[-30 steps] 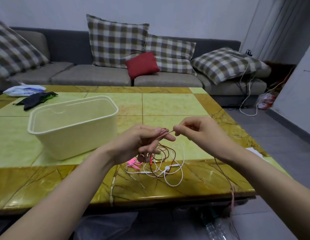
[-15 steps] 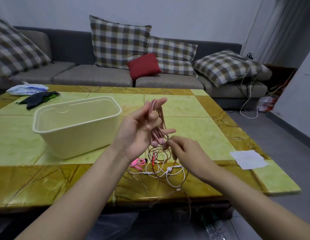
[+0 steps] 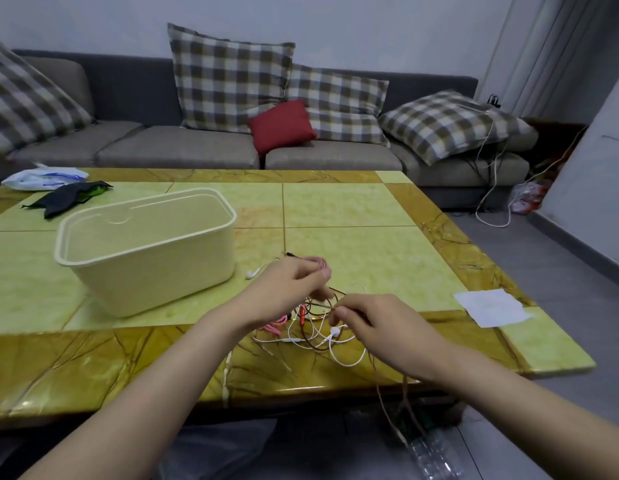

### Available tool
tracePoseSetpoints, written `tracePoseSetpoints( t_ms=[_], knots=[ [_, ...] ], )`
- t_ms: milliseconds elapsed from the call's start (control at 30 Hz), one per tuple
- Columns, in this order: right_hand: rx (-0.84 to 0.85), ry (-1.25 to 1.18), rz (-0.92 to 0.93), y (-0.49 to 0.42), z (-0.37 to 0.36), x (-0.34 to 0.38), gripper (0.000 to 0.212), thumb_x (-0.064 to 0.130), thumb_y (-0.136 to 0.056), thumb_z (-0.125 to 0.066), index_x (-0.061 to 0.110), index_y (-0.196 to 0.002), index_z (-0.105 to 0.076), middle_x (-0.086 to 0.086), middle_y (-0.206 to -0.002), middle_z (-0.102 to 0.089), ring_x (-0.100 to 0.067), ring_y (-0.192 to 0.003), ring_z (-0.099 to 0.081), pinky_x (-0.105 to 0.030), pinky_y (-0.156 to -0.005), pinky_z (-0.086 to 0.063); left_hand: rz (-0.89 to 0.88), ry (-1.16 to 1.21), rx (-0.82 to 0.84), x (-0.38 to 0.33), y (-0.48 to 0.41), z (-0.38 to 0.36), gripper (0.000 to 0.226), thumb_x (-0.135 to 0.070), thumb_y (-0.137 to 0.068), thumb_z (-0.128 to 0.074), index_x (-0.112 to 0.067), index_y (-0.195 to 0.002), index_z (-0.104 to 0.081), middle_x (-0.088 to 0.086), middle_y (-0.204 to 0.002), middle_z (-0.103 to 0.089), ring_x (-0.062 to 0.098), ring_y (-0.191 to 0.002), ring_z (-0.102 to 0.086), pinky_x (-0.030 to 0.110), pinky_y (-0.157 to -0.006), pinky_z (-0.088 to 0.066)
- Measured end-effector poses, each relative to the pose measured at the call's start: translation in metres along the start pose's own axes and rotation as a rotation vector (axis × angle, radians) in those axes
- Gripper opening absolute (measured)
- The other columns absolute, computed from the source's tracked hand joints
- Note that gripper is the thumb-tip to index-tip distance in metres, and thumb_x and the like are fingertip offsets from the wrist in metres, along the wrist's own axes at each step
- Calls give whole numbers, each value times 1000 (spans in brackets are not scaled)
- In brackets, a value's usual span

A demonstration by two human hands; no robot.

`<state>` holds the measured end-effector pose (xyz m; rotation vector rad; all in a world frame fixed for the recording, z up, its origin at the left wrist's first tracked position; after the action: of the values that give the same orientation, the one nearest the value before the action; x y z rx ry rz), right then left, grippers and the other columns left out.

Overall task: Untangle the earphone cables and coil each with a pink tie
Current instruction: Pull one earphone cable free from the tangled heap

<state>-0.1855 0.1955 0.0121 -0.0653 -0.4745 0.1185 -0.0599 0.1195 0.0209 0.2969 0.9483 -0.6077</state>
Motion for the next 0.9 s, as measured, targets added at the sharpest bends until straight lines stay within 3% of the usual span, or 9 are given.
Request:
tracePoseSetpoints(
  t_ms=[133, 267, 367, 467, 600, 667, 733, 800, 900],
  knots=[
    [-2, 116, 10, 1, 16, -6, 21, 36, -98, -42, 31, -85, -58, 14, -67, -52, 0, -60, -43, -16, -53, -30, 141, -7, 194, 5, 6, -13, 34, -30, -98, -44, -8, -89, -68, 1, -63, -67, 19, -56, -60, 26, -51, -42],
    [-4, 190, 20, -1, 28, -16, 21, 35, -99, -40, 29, -83, -50, 15, -65, -43, -6, -65, -41, -15, -54, -30, 139, 77, 326, -3, 12, -15, 33, -31, -98, -46, -9, -100, -71, -4, -49, -53, 12, -43, -45, 24, -44, -37],
    [-24, 85, 12, -3, 29, -29, 23, 31, -100, -39, 25, -82, -51, 14, -66, -44, -2, -66, -43, -16, -57, -33, 87, 232, 395, -12, 13, -11, 33, -29, -97, -46, -6, -103, -70, -3, -50, -51, 11, -43, -42, 22, -47, -39],
    [-41, 7, 1, -4, 28, -39, 25, 29, -100, -36, 26, -81, -50, 10, -67, -46, -2, -63, -43, -19, -55, -31, 64, 419, 466, -18, 14, -9, 39, -35, -90, -49, -4, -106, -68, -4, -47, -45, 10, -44, -38, 33, -61, -45],
    [-95, -74, -3, -8, 27, -36, 31, 25, -101, -36, 33, -73, -46, 6, -70, -53, -5, -65, -45, -21, -58, -32, 89, 801, 530, -20, 15, -9, 40, -33, -90, -44, -7, -105, -70, -5, -42, -28, 18, -62, -56, 44, -88, -51],
    [-141, -164, -14, -11, 25, -31, 32, 21, -101, -37, 32, -73, -49, 6, -67, -55, -5, -64, -47, -19, -60, -33, 77, 1043, 583, -25, 15, -14, 41, -32, -94, -39, -9, -104, -71, -8, -43, -29, 22, -66, -55, 50, -86, -53],
    [-151, -244, -43, -13, 18, -27, 31, 17, -100, -39, 28, -75, -53, 7, -63, -55, -5, -61, -49, -20, -61, -37, 60, 1214, 550, -30, 12, -18, 43, -35, -94, -38, -10, -104, -71, -8, -47, -28, 15, -58, -53, 45, -70, -54],
    [-110, -285, -64, -13, 4, -23, 31, 13, -100, -38, 30, -80, -57, 9, -62, -56, -4, -60, -52, -24, -63, -42, 23, 1307, 430, -36, 7, -18, 41, -37, -91, -43, -11, -104, -71, -8, -50, -34, 6, -47, -40, 41, -77, -44],
    [-60, -297, -90, -12, -9, -17, 29, 15, -101, -36, 27, -91, -61, 8, -61, -57, 0, -55, -51, -18, -58, -39, 30, 1322, 207, -38, -1, -13, 42, -35, -84, -43, -8, -108, -64, -11, -53, -38, 4, -37, -30, 53, -81, -53]
  ],
)
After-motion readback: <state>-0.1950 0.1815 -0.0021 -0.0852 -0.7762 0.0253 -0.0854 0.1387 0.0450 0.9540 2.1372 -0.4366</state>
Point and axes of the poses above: each hand's wrist, its own y-axis away from the middle knuckle, its own z-axis out of the back of the hand, x = y × z, the point moved 4 cm from there along -y, towards the middle knuckle
